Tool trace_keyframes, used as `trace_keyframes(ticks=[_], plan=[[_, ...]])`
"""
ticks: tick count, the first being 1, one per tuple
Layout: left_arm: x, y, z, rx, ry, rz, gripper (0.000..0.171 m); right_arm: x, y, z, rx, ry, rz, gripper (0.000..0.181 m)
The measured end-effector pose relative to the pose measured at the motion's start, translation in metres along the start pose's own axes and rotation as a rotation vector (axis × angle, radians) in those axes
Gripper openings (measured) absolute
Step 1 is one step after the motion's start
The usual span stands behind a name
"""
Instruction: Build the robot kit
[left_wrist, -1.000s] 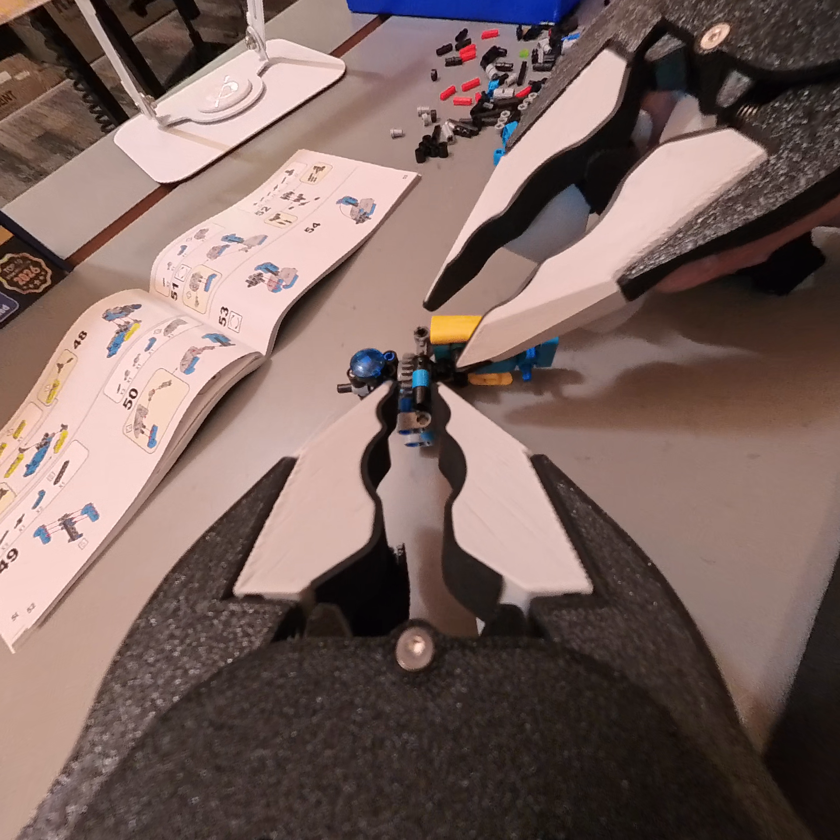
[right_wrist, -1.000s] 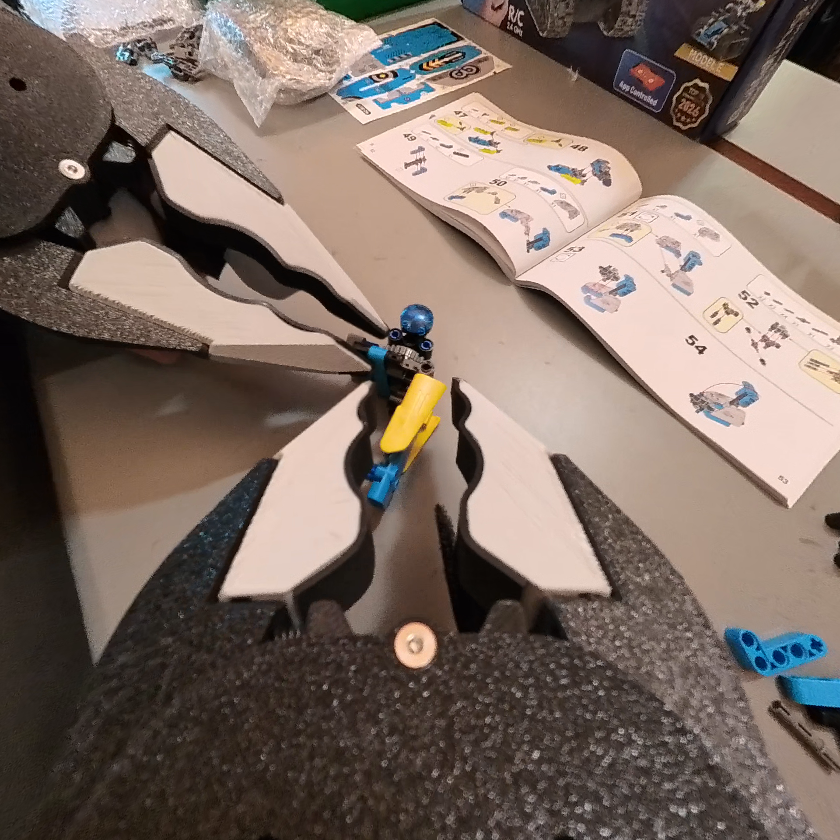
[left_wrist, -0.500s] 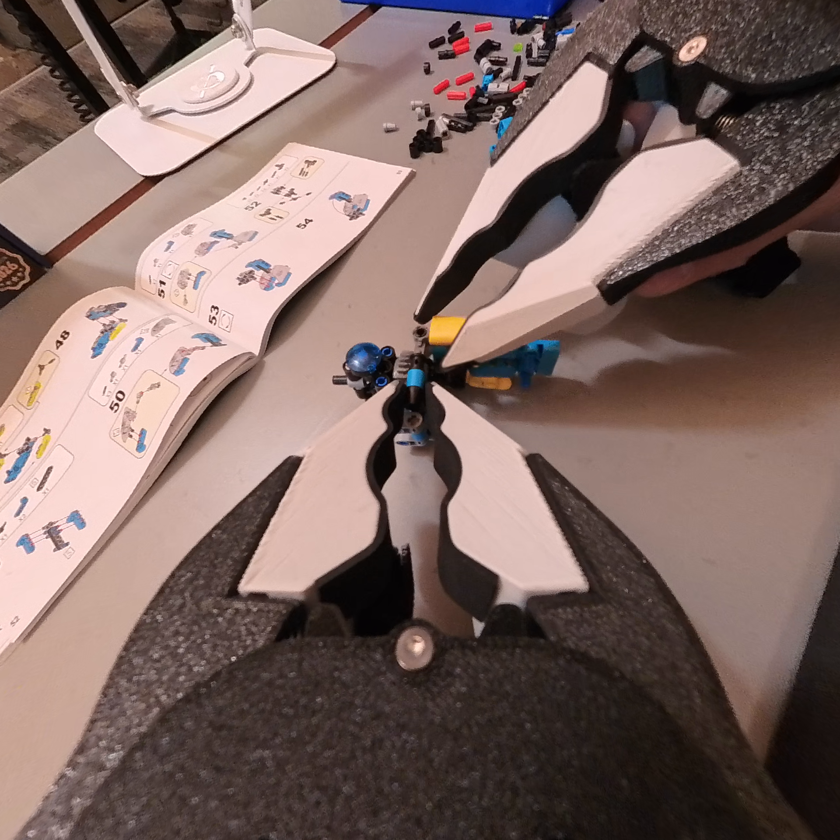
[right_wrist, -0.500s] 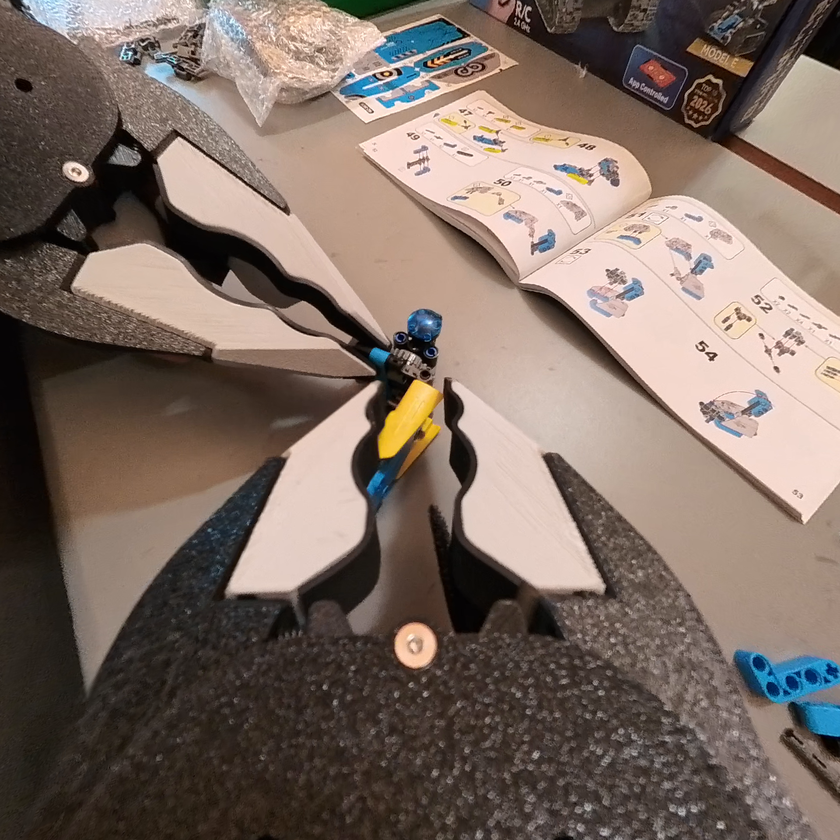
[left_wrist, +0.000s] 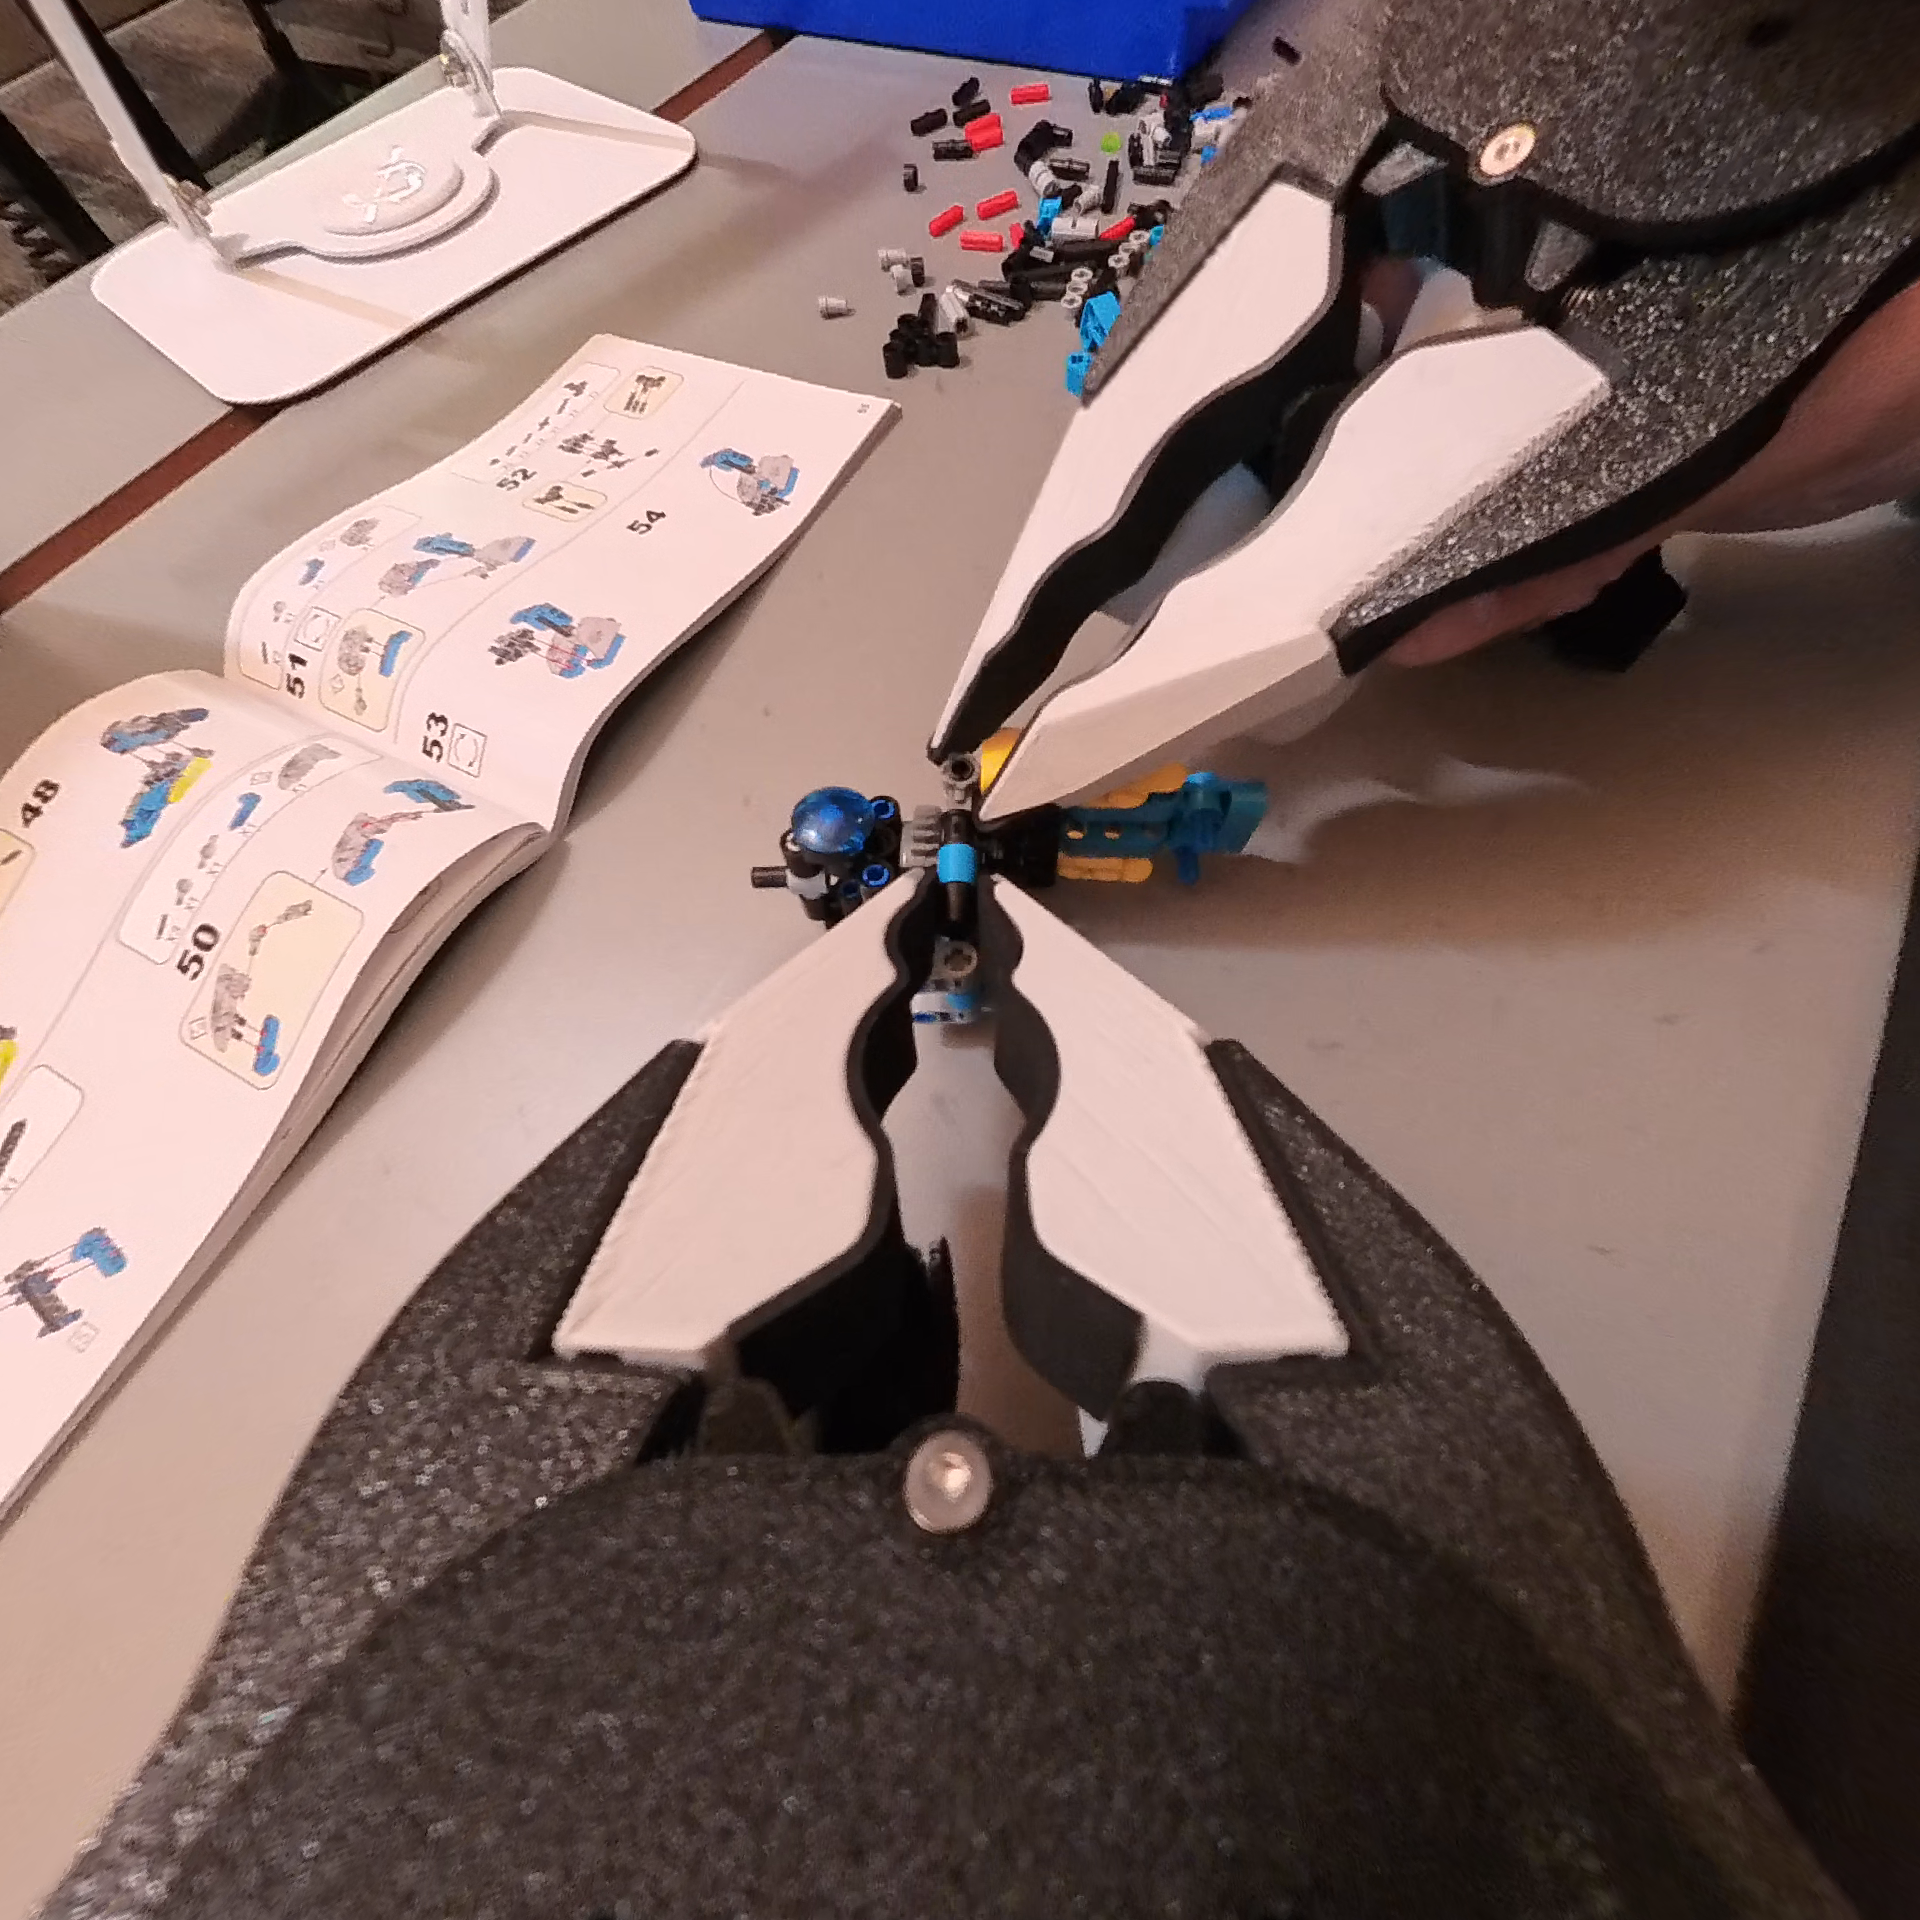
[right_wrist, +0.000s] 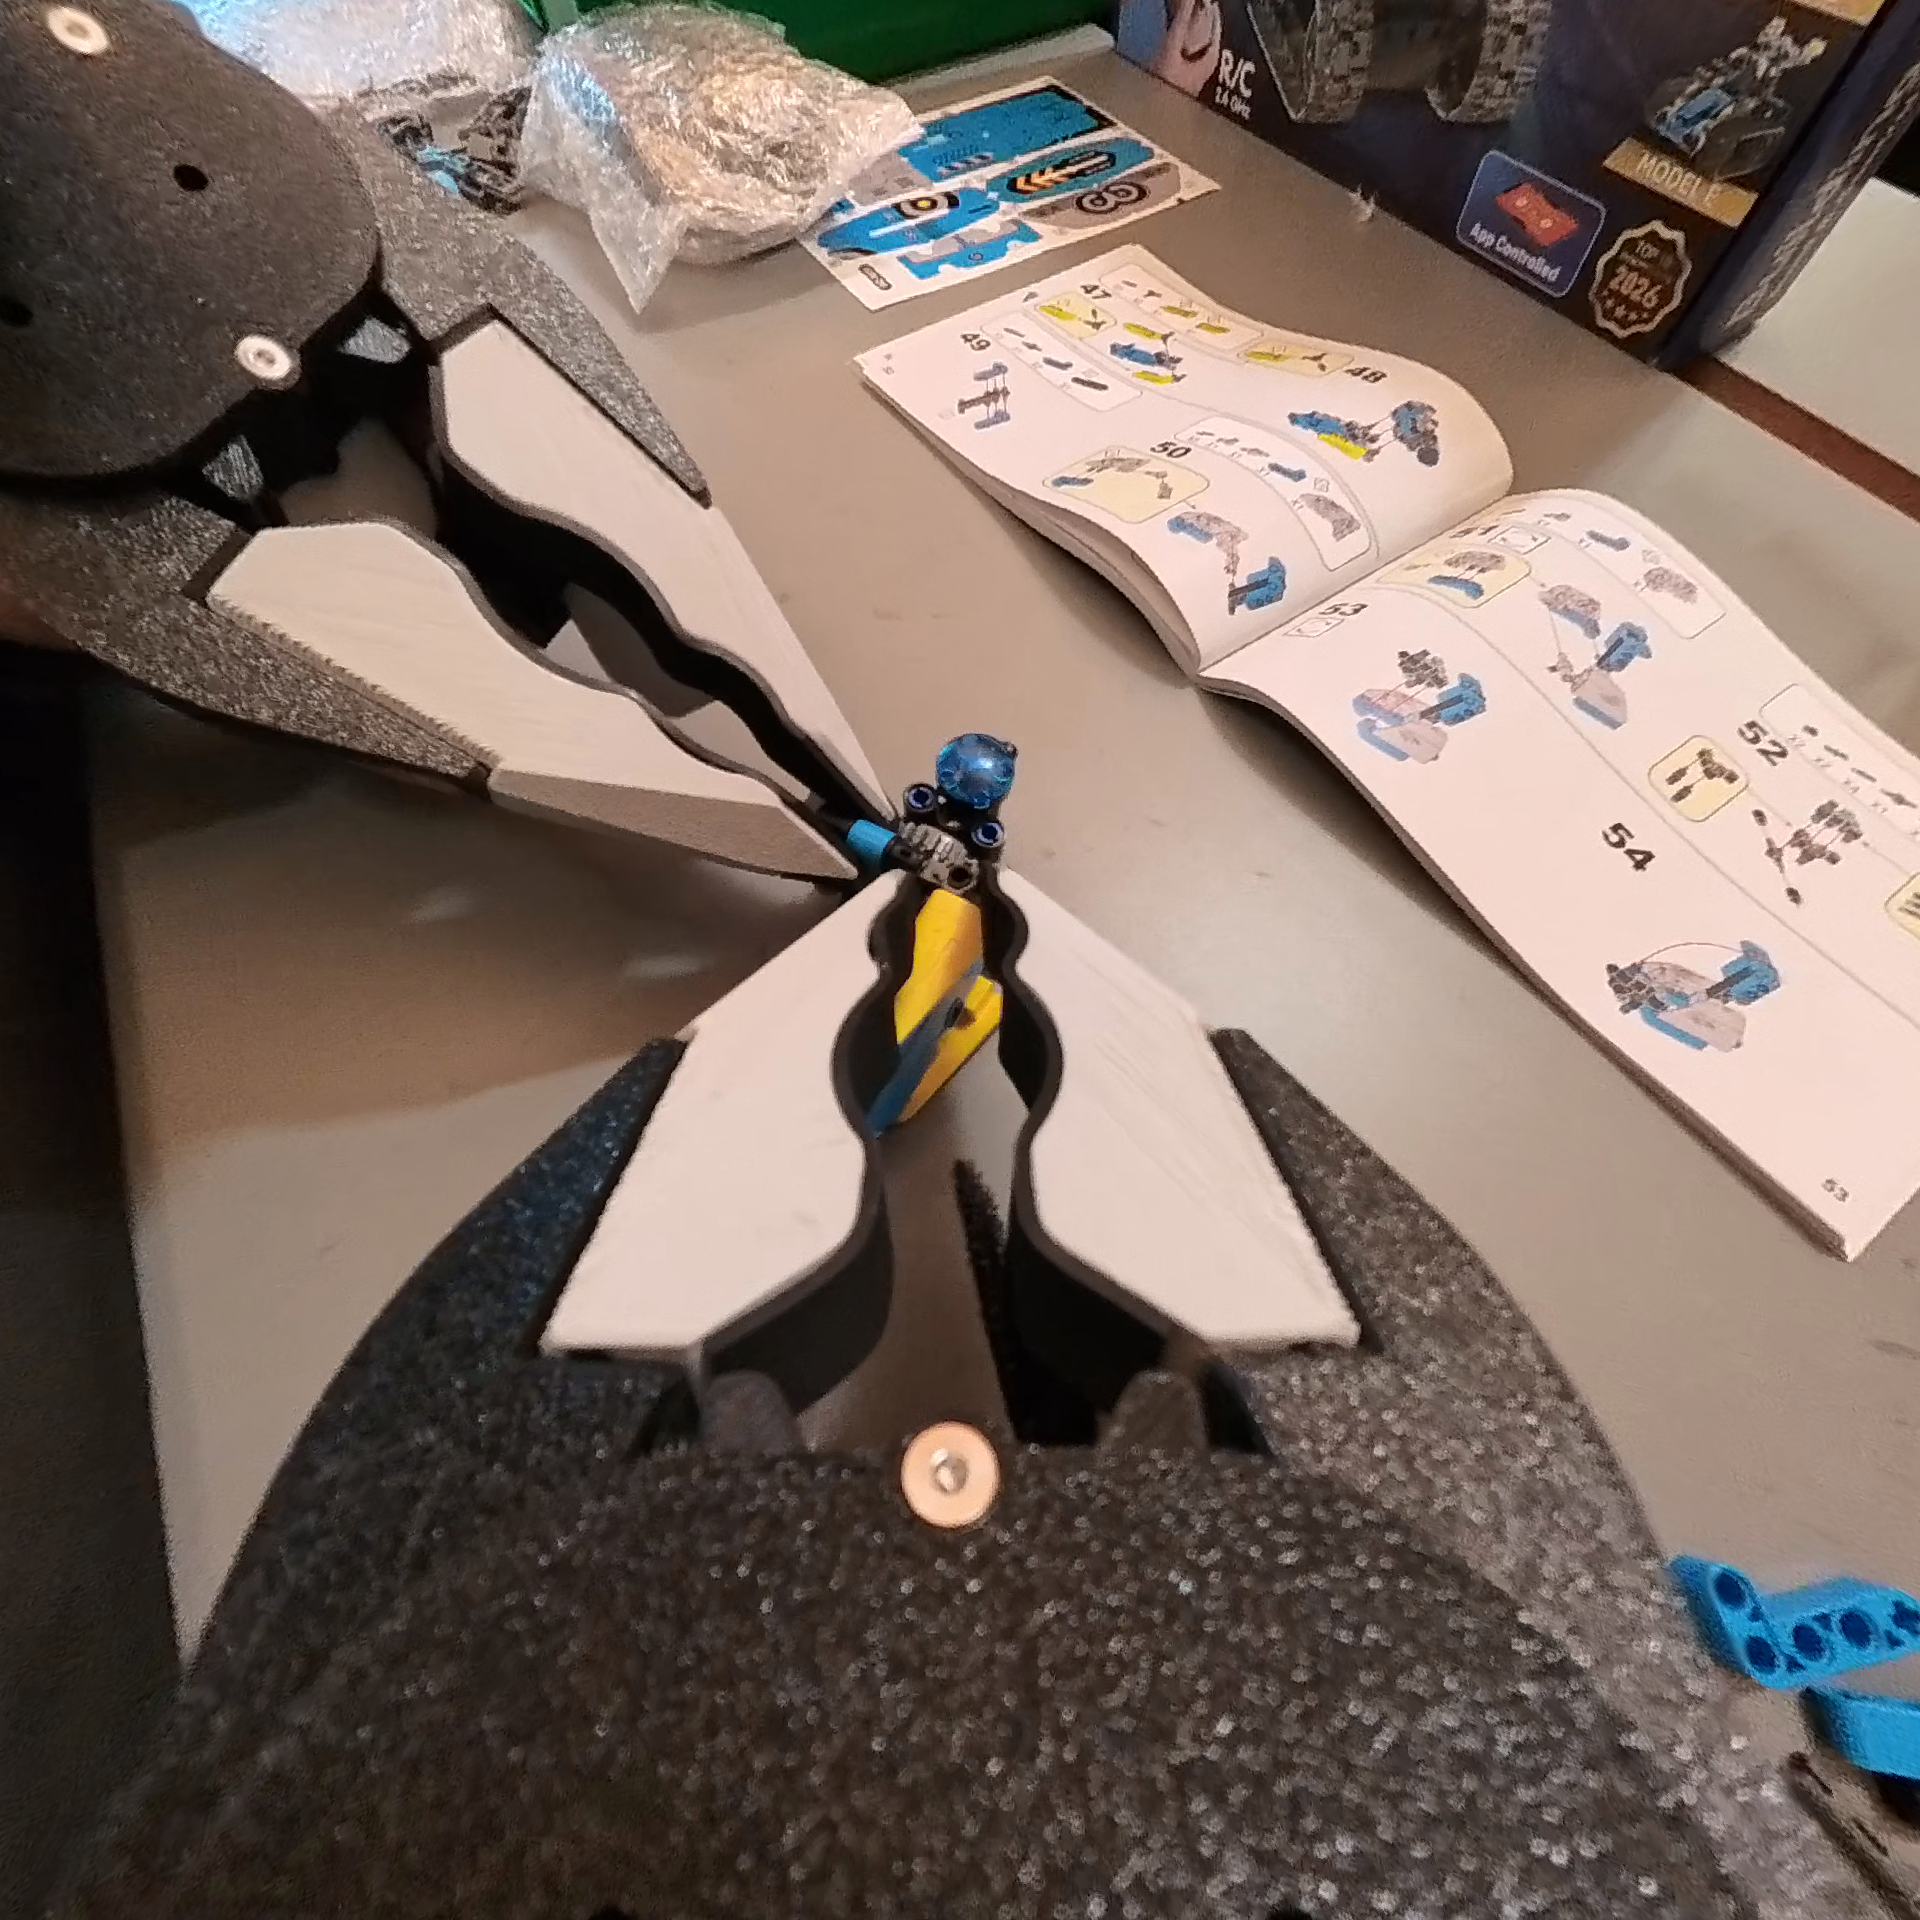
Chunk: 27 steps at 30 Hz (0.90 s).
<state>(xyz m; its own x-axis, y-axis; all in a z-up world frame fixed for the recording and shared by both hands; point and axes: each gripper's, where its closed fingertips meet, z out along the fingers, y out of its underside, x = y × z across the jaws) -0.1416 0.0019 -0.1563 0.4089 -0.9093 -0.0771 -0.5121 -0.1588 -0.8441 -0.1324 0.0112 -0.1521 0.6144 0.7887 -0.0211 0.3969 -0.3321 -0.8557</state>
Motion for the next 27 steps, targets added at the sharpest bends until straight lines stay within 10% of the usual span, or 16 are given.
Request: trace_keyframes(ticks=[20, 27], plan=[[-0.005, 0.000, 0.001, 0.002, 0.036, -0.047, 0.007, 0.004, -0.005, -0.006, 0.048, -0.144, 0.264, 0.029], [-0.037, -0.029, -0.022, 0.242, 0.118, -0.544, 0.007, 0.048, -0.040, -0.052, 0.338, -0.067, 0.369, 0.041]])
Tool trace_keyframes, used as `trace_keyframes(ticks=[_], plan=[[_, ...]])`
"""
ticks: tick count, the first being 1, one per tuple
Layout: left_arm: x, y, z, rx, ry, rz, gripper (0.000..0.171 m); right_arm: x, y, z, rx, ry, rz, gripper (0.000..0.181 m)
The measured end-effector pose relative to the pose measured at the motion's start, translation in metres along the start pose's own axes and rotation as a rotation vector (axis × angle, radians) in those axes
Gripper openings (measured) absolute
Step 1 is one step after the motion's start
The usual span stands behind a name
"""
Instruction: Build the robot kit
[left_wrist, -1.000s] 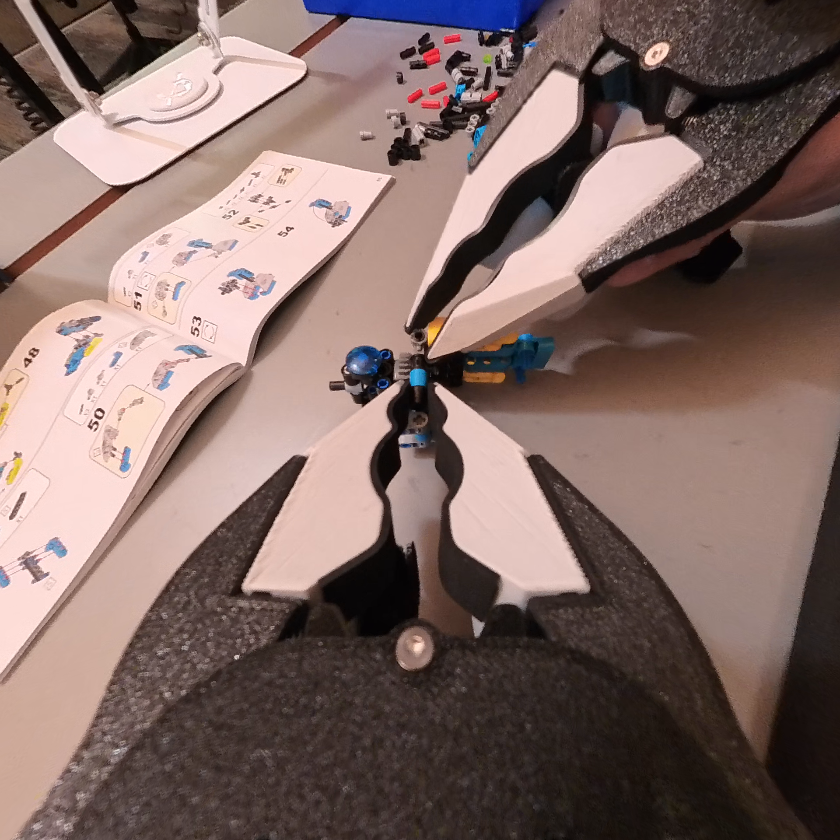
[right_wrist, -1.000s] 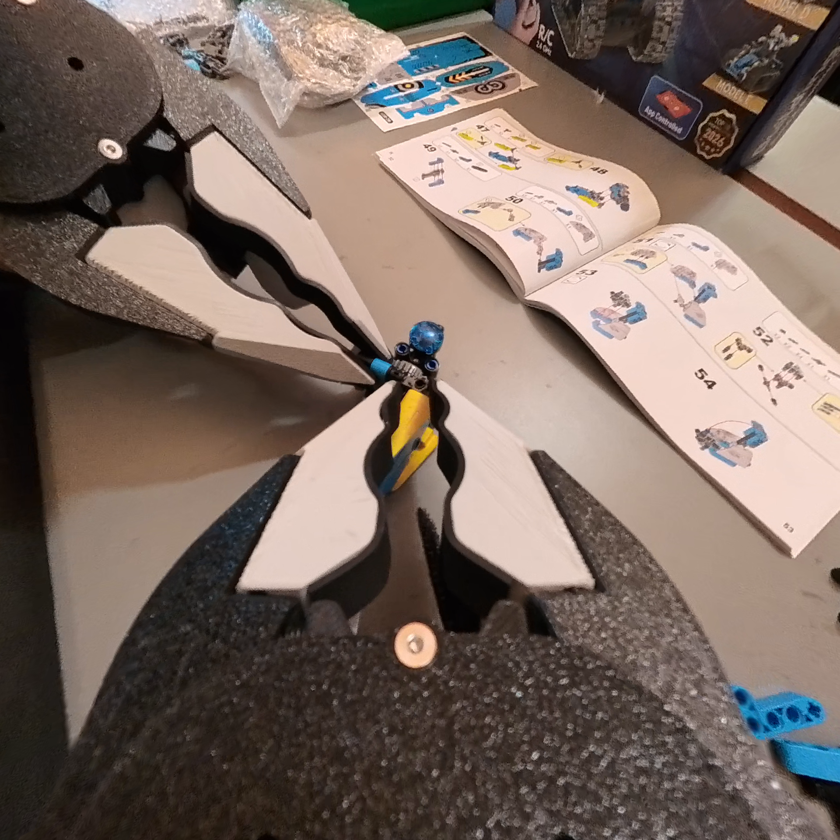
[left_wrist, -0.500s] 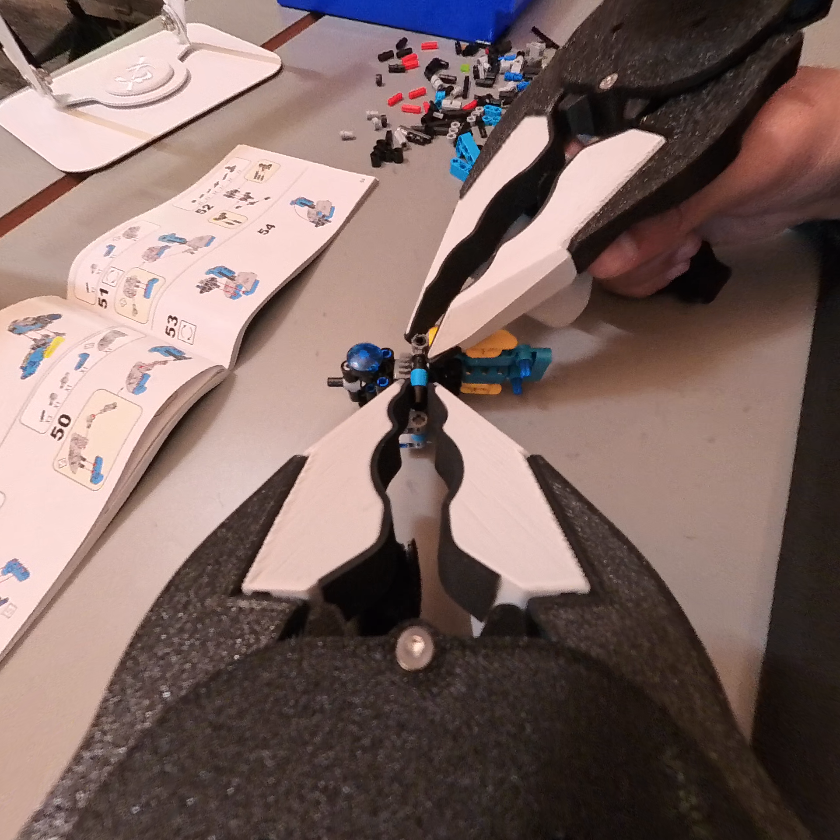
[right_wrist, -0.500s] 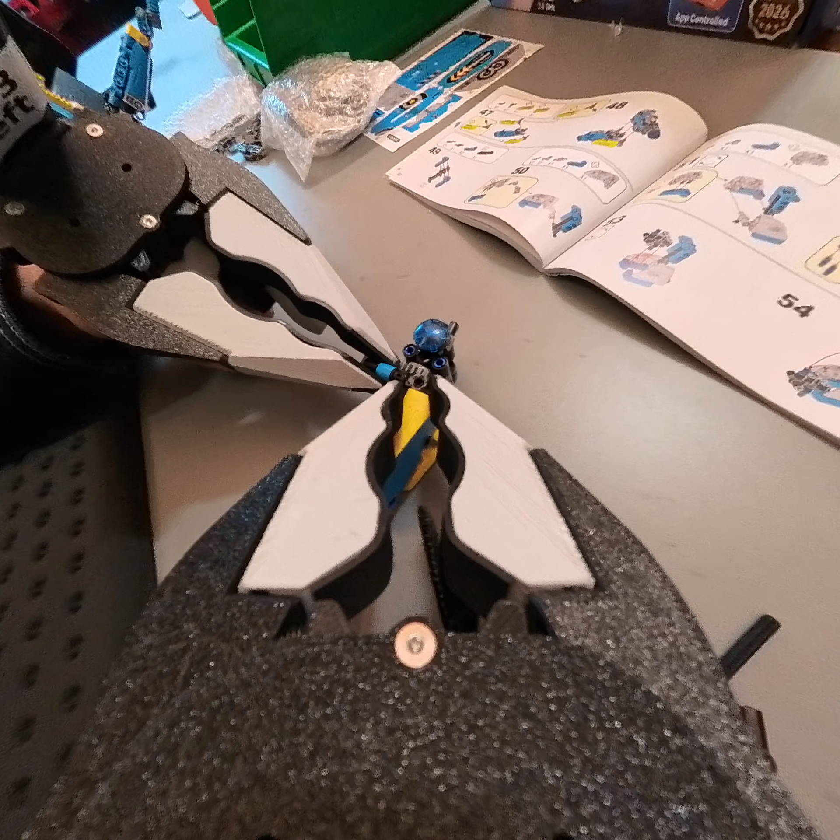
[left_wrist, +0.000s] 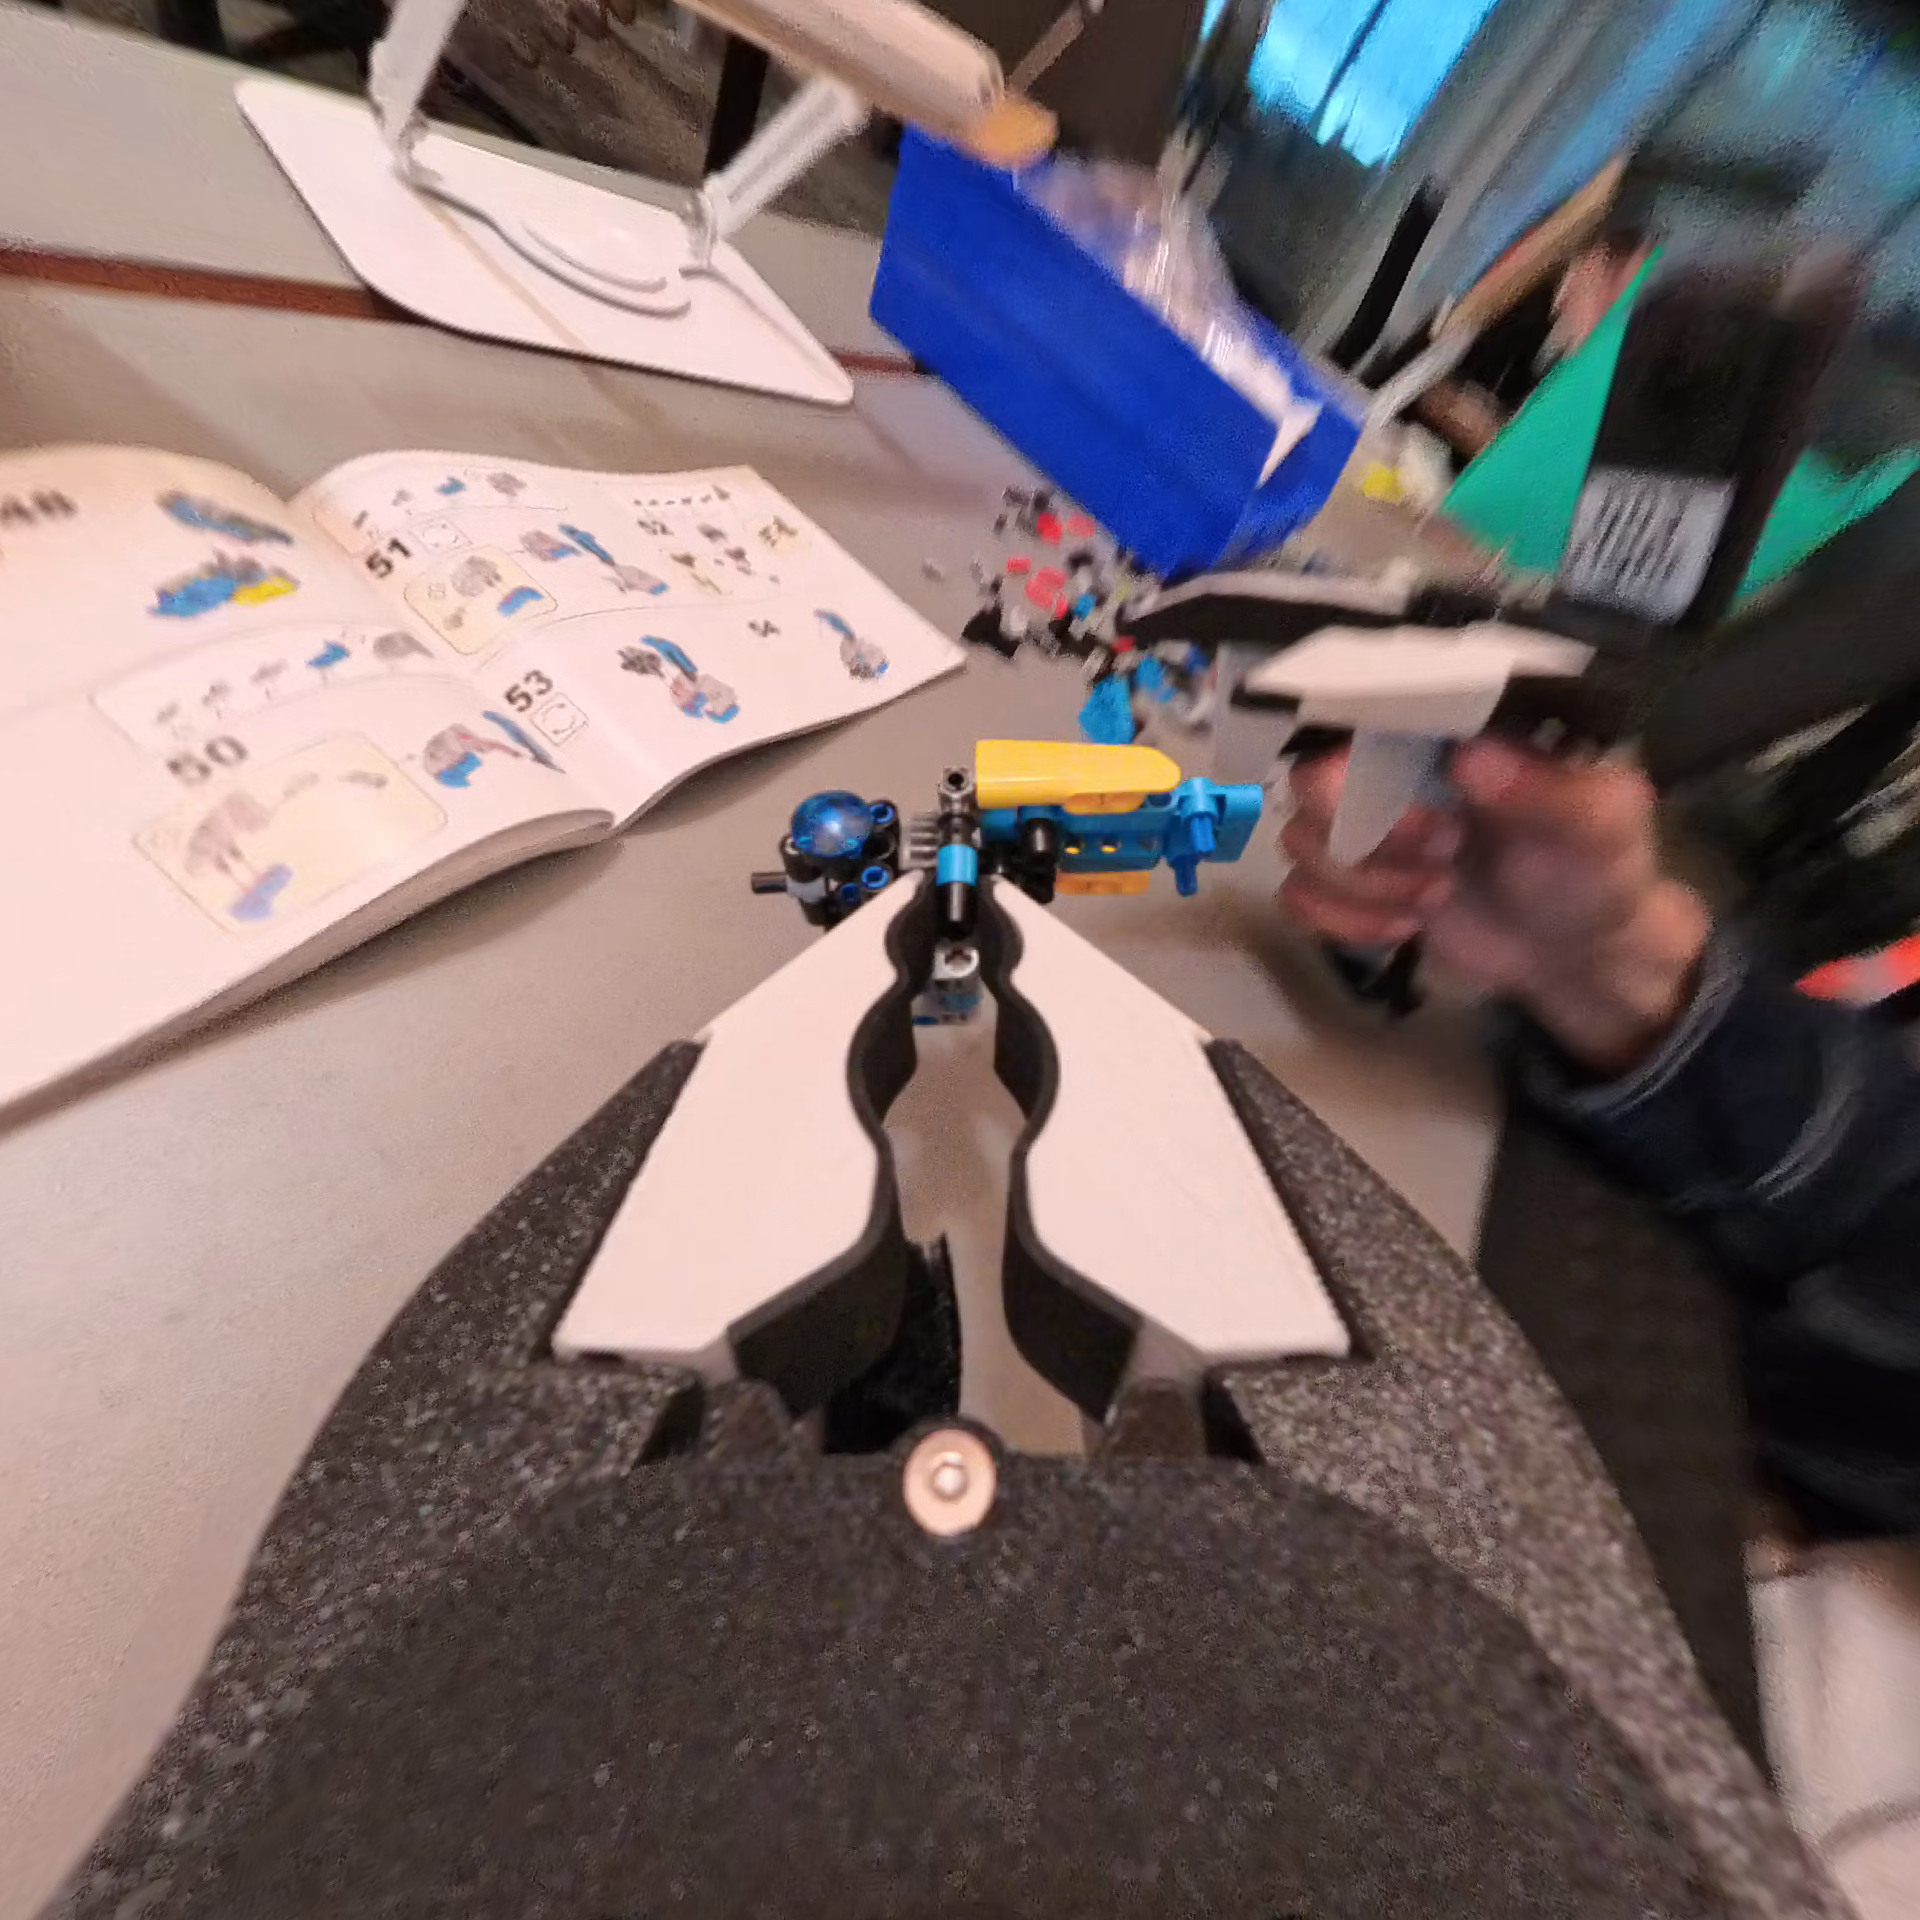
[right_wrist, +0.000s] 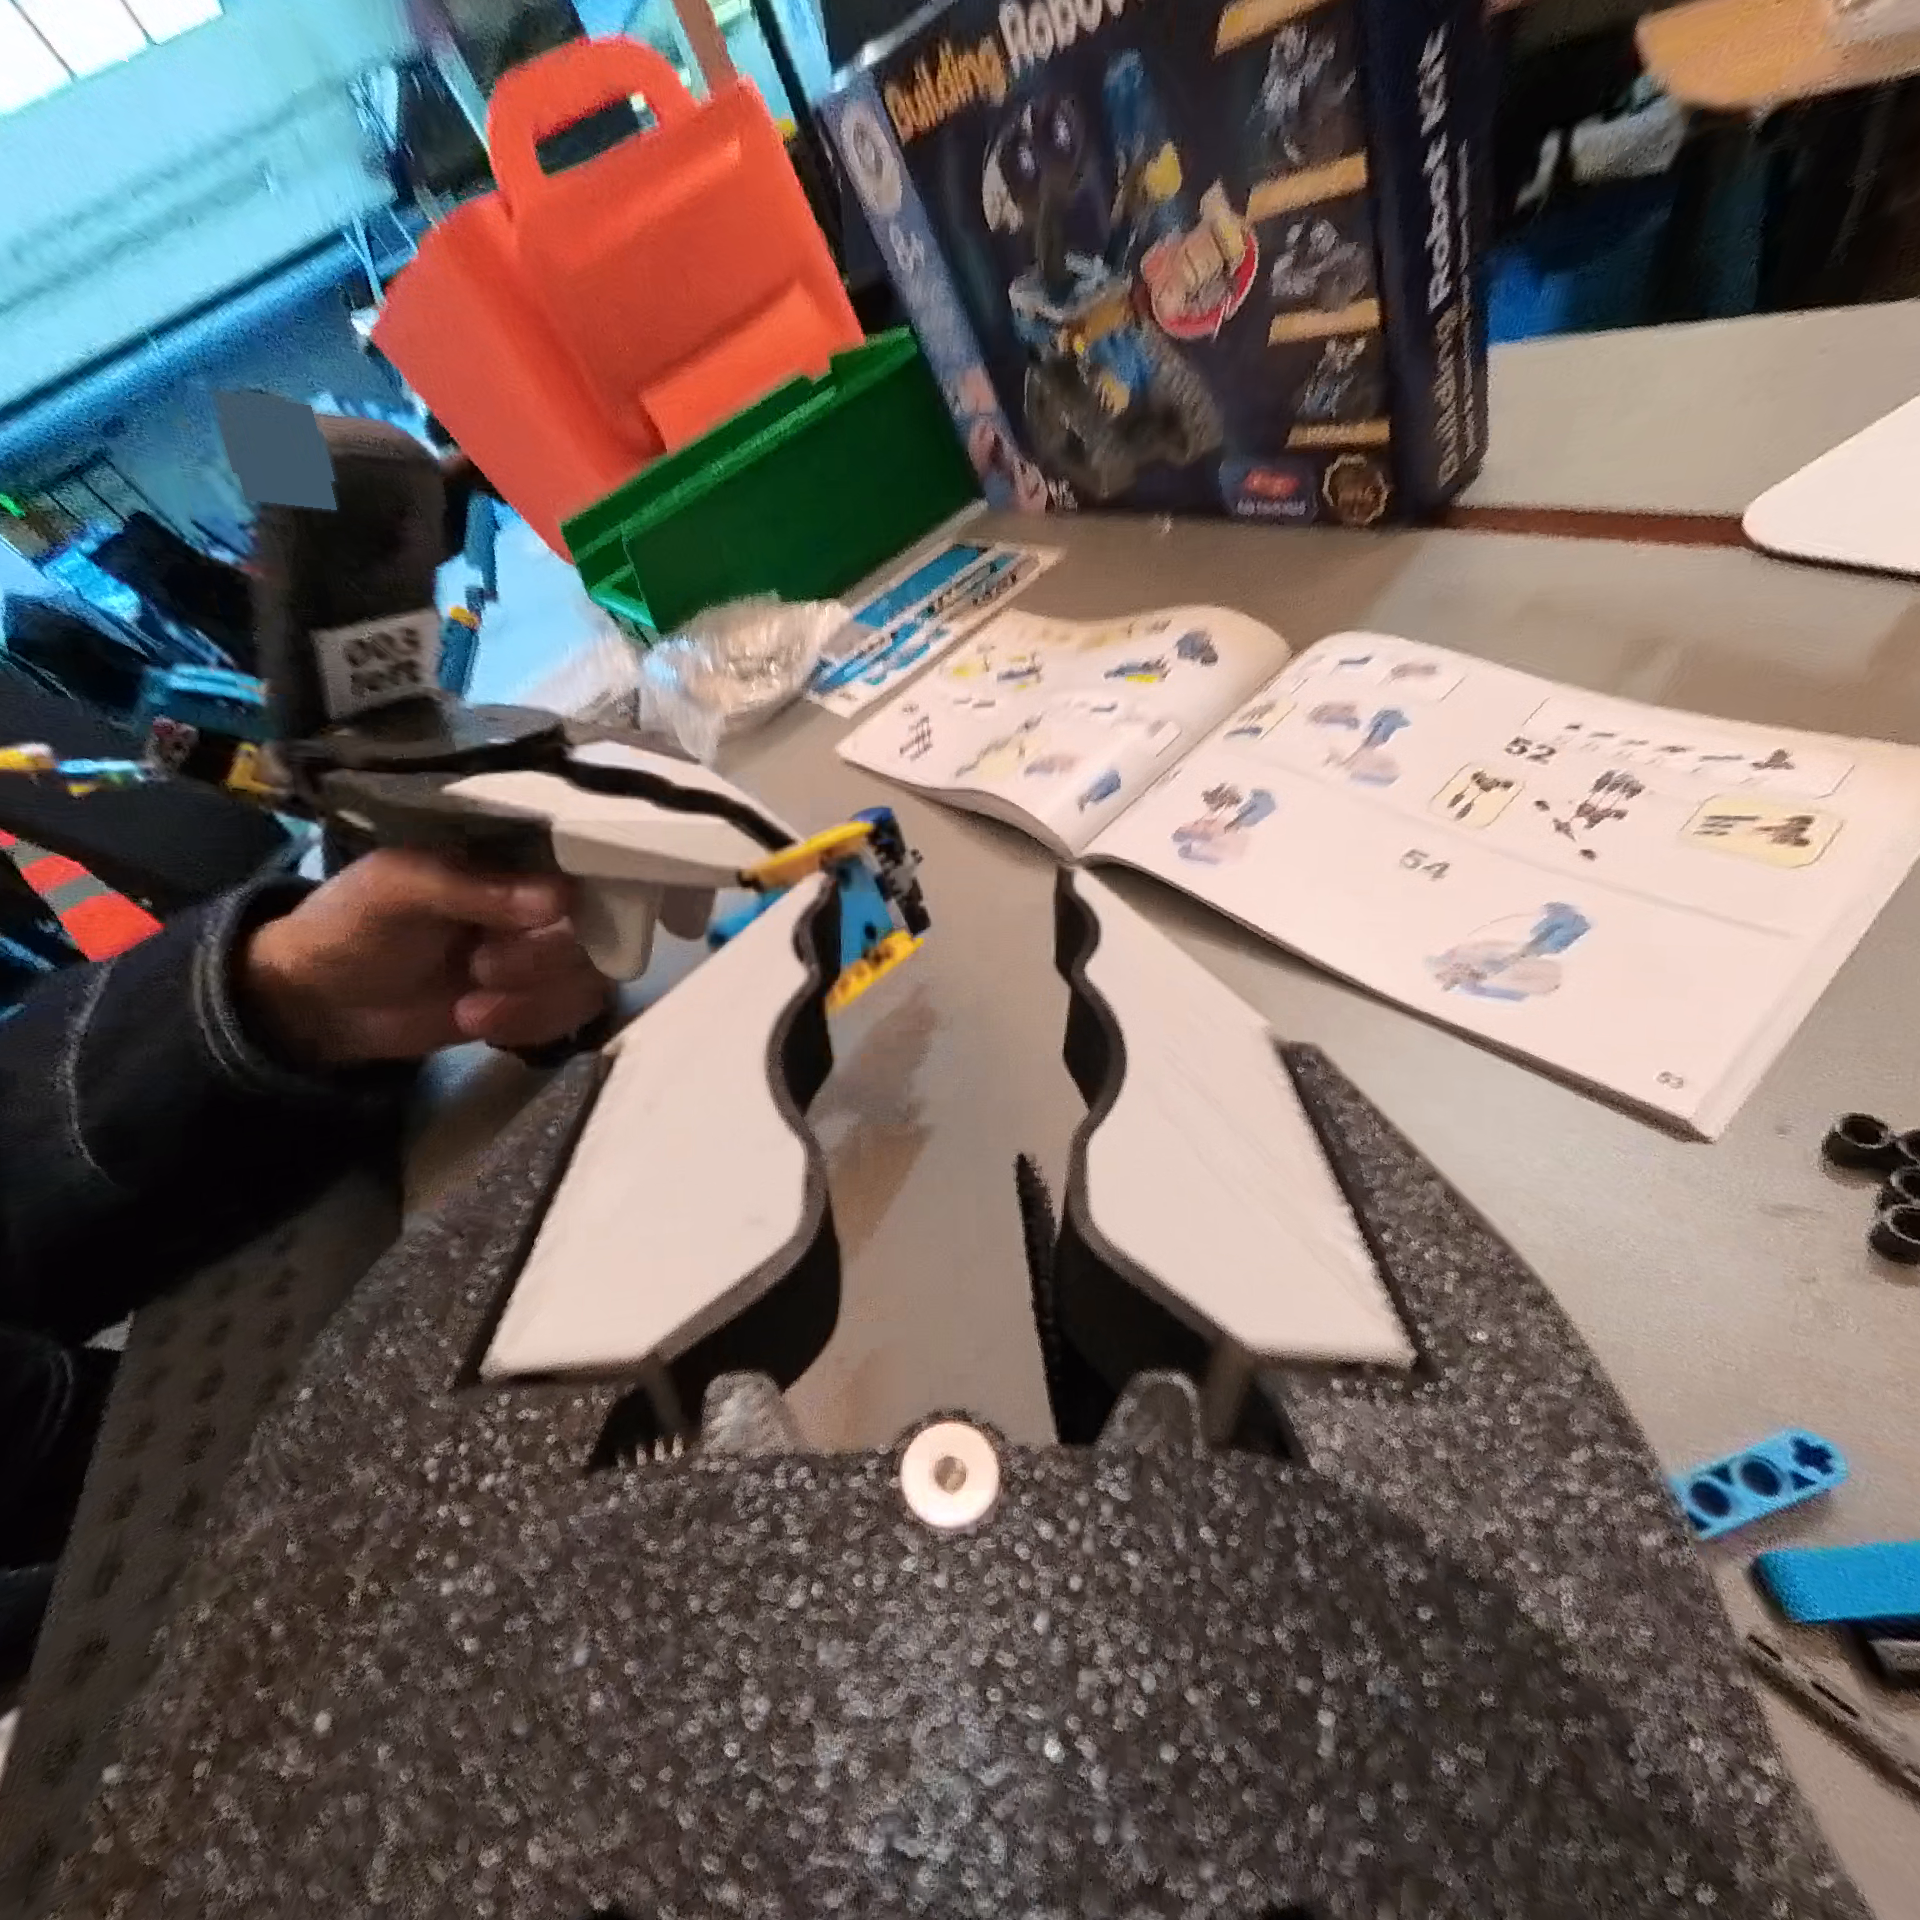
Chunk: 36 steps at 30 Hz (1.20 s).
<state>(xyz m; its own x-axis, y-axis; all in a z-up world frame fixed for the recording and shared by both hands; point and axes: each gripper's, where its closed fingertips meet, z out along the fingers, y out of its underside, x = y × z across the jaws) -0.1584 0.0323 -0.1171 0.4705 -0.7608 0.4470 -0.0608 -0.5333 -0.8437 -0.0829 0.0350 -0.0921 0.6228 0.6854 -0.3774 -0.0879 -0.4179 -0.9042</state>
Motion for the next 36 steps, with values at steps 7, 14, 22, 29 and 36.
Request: trace_keyframes(ticks=[7, 14, 22, 29, 36], plan=[[-0.001, -0.023, -0.017, 0.199, 0.269, -0.544, 0.007, -0.031, 0.022, 0.029, -0.102, 0.064, -0.437, 0.063], [0.008, -0.027, -0.021, 0.229, 0.390, -0.667, 0.006, -0.045, 0.015, 0.037, -0.052, 0.108, -0.603, 0.055], [0.019, -0.024, -0.017, 0.214, 0.447, -0.696, 0.006, -0.052, 0.013, 0.036, -0.038, 0.096, -0.648, 0.040], [0.019, -0.023, -0.016, 0.209, 0.428, -0.671, 0.006, -0.050, 0.015, 0.036, -0.055, 0.113, -0.681, 0.035], [0.019, -0.021, -0.015, 0.195, 0.404, -0.635, 0.007, -0.049, 0.019, 0.035, -0.068, 0.104, -0.695, 0.030]])
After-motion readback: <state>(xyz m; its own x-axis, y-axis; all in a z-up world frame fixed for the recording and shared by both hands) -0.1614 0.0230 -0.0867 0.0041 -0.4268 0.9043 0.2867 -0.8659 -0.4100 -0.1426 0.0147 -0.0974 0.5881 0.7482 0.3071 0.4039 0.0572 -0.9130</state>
